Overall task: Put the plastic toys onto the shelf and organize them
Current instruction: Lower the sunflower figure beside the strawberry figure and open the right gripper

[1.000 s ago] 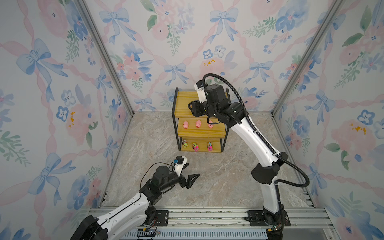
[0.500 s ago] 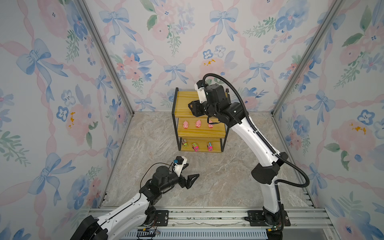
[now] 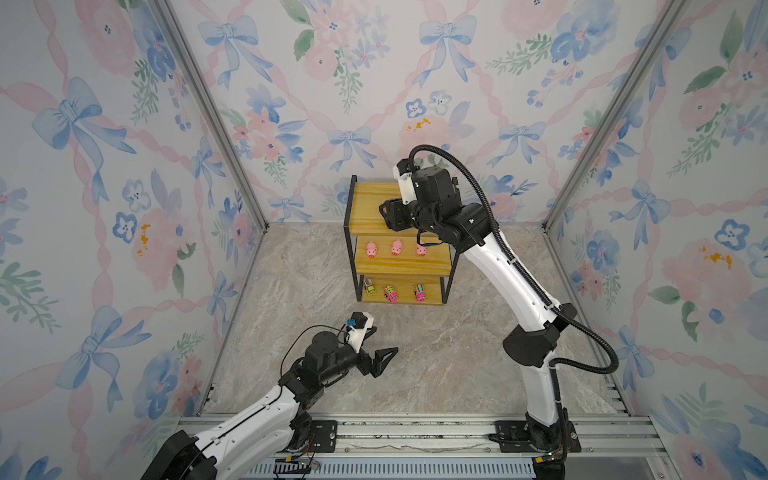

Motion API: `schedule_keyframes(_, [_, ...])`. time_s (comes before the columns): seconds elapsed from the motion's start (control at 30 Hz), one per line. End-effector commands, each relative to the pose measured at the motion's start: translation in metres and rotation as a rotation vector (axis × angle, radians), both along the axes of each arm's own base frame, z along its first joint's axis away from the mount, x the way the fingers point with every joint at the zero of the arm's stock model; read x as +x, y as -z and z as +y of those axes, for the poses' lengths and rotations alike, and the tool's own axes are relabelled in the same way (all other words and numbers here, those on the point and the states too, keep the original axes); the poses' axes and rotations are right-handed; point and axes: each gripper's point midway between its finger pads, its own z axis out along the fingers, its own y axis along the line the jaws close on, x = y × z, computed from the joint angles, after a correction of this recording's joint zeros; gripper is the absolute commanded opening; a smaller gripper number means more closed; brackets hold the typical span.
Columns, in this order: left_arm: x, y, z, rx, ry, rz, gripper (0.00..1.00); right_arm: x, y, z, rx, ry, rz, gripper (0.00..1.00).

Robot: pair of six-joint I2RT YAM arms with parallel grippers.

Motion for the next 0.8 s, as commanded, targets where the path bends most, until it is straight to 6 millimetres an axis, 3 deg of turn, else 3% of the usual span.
schedule_keyframes(0.0, [-0.0009,0.0016,-0.0009,0.017,0.02,-0.008,0.98,0.0106,0.016,0.0011,-0.018,0.016,0.018,0.59])
schedule_keyframes(0.77, [-0.0011,0.0035,0.0017,0.017,0.013,-0.008,0.98,0.0126,0.0182,0.0007,-0.017,0.021,0.021,0.67])
